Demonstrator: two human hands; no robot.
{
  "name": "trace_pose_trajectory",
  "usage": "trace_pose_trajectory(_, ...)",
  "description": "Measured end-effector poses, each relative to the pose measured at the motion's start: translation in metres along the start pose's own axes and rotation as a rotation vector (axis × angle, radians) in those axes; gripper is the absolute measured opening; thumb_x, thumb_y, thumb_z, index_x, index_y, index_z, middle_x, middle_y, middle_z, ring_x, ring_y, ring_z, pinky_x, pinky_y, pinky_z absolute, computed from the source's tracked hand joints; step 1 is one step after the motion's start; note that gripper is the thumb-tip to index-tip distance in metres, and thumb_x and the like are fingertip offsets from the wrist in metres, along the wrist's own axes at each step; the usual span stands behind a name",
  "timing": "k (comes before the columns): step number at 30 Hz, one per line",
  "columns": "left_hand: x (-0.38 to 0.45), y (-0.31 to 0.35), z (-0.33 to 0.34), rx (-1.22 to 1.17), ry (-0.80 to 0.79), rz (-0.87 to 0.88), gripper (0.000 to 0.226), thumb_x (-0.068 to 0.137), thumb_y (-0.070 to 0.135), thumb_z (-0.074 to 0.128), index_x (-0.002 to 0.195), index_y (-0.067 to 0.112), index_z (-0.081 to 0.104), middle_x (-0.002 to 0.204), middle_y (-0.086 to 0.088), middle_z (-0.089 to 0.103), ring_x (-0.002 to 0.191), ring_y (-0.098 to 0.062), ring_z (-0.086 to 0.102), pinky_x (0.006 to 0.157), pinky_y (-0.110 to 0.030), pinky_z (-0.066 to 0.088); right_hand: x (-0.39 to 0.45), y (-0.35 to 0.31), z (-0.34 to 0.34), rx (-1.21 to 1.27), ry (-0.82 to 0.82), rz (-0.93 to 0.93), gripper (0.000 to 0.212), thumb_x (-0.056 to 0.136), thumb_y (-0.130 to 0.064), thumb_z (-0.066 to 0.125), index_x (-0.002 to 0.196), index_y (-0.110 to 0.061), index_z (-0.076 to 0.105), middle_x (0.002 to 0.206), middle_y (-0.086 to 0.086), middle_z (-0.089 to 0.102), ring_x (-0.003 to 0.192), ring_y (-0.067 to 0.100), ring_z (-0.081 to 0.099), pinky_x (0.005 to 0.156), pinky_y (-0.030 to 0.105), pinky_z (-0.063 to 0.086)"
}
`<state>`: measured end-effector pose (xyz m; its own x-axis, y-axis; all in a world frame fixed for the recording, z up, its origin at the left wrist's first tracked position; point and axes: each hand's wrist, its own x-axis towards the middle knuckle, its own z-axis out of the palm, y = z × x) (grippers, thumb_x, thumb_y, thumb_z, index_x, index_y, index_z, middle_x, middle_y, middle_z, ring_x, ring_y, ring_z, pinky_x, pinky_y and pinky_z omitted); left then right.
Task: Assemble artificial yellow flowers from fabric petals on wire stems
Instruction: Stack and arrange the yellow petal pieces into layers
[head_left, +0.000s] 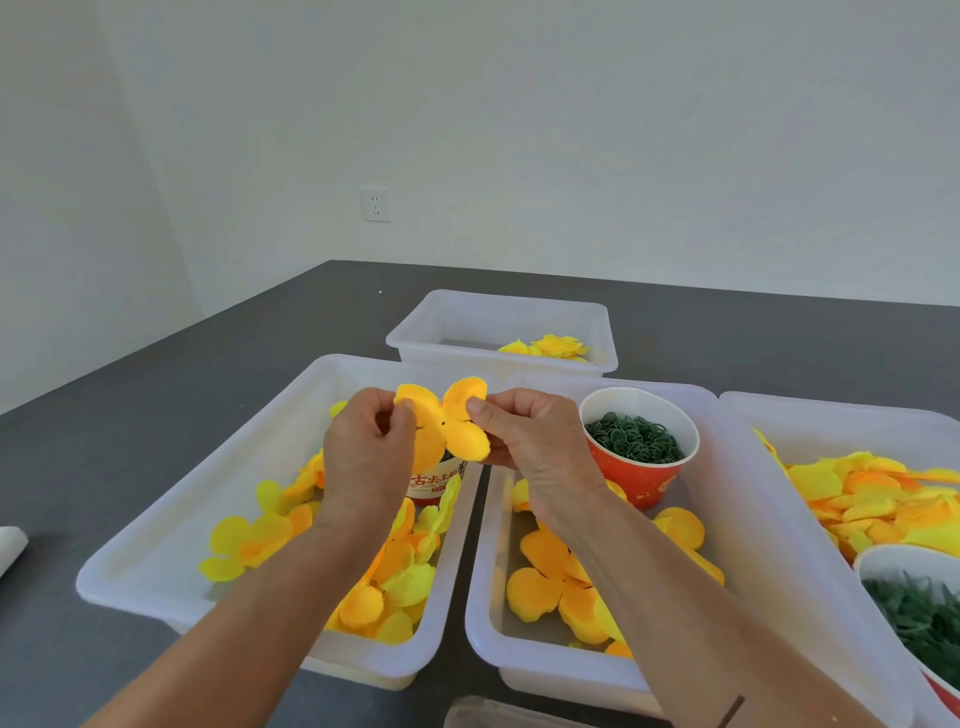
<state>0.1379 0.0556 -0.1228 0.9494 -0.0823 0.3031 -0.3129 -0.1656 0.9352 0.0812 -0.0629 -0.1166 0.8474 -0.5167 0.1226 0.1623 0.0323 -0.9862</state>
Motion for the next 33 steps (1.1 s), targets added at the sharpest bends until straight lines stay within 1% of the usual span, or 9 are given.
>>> trace_pose_trajectory(3,-0.003,0.001,-0.001,-0.019,-0.061,0.053,0.008,0.089,0.016,0.054,0.094,0.016,0.06,0.086,-0.01,0.064,0.081,-0.034,0.063,0.066,-0.055,0.054,0.003,0.002,0.0,-0.278,0.076,-0.111,0.01,0.084,-0.013,0.067,0.079,-0.005,0.071,0.078,0.019,0.07,0.068,0.02,0.061,0.067,0.033,0.054)
trace_pose_trajectory(5,-0.006,0.003,-0.002,-0.012,-0.094,0.13,0.013,0.086,0.02,0.062,0.099,0.018,0.063,0.085,-0.001,0.065,0.077,-0.027,0.063,0.061,-0.048,0.055,0.003,0.002,-0.001,-0.478,0.093,-0.213,0.011,0.083,-0.014,0.068,0.079,-0.005,0.072,0.072,0.009,0.067,0.067,0.015,0.058,0.067,0.026,0.049)
trace_pose_trajectory(10,-0.007,0.005,-0.003,0.03,-0.158,0.169,0.009,0.085,0.019,0.066,0.078,0.017,0.071,0.063,0.009,0.064,0.064,-0.011,0.06,0.054,-0.04,0.053,-0.001,0.003,0.001,-0.6,-0.029,-0.366,0.019,0.088,-0.011,0.062,0.076,0.004,0.065,0.061,0.007,0.053,0.057,0.008,0.041,0.055,0.021,0.035)
trace_pose_trajectory(13,-0.004,0.002,-0.003,0.051,-0.219,0.076,0.017,0.09,0.011,0.058,0.076,0.008,0.069,0.063,-0.007,0.058,0.063,-0.026,0.051,0.059,-0.045,0.05,0.0,0.004,-0.001,-0.617,-0.11,-0.377,0.028,0.089,-0.006,0.059,0.064,0.005,0.053,0.053,-0.003,0.032,0.052,0.006,0.027,0.049,0.016,0.024)
trace_pose_trajectory(16,-0.001,0.001,-0.006,-0.113,-0.319,-0.119,0.021,0.091,0.008,0.056,0.074,0.002,0.066,0.062,-0.011,0.057,0.059,-0.023,0.05,0.05,-0.029,0.042,0.001,0.004,-0.005,-0.533,-0.189,-0.296,0.029,0.087,-0.004,0.06,0.062,0.007,0.051,0.053,-0.002,0.03,0.053,0.008,0.026,0.051,0.018,0.025)
trace_pose_trajectory(21,0.002,0.006,-0.013,-0.431,-0.413,-0.347,0.017,0.089,0.005,0.055,0.075,0.002,0.064,0.052,-0.004,0.064,0.042,-0.014,0.058,0.035,-0.017,0.04,0.002,0.004,-0.006,-0.314,-0.231,-0.184,0.023,0.088,-0.007,0.061,0.082,0.015,0.063,0.074,0.036,0.053,0.068,0.021,0.044,0.065,0.033,0.039)
trace_pose_trajectory(27,-0.004,0.0,-0.003,-0.104,-0.225,0.011,0.015,0.088,0.013,0.06,0.078,0.013,0.071,0.064,-0.001,0.063,0.065,-0.02,0.054,0.056,-0.033,0.045,0.004,0.007,-0.002,-0.51,-0.148,-0.258,0.028,0.089,-0.009,0.059,0.076,0.016,0.058,0.061,0.009,0.036,0.057,0.012,0.031,0.052,0.021,0.028)
trace_pose_trajectory(30,-0.004,0.001,-0.002,-0.039,-0.202,0.056,0.016,0.09,0.012,0.058,0.079,0.015,0.07,0.063,0.003,0.061,0.065,-0.018,0.055,0.056,-0.035,0.047,0.004,0.008,-0.001,-0.521,-0.124,-0.292,0.024,0.088,-0.012,0.061,0.078,0.01,0.063,0.062,0.014,0.047,0.058,0.013,0.039,0.054,0.022,0.036)
trace_pose_trajectory(33,-0.002,0.001,0.002,0.023,-0.216,0.048,0.021,0.092,0.009,0.051,0.075,0.01,0.064,0.061,-0.003,0.052,0.062,-0.022,0.045,0.055,-0.039,0.043,0.002,0.009,0.003,-0.469,-0.03,-0.309,0.011,0.085,-0.012,0.065,0.081,-0.003,0.07,0.071,0.006,0.065,0.066,0.009,0.055,0.065,0.021,0.048)
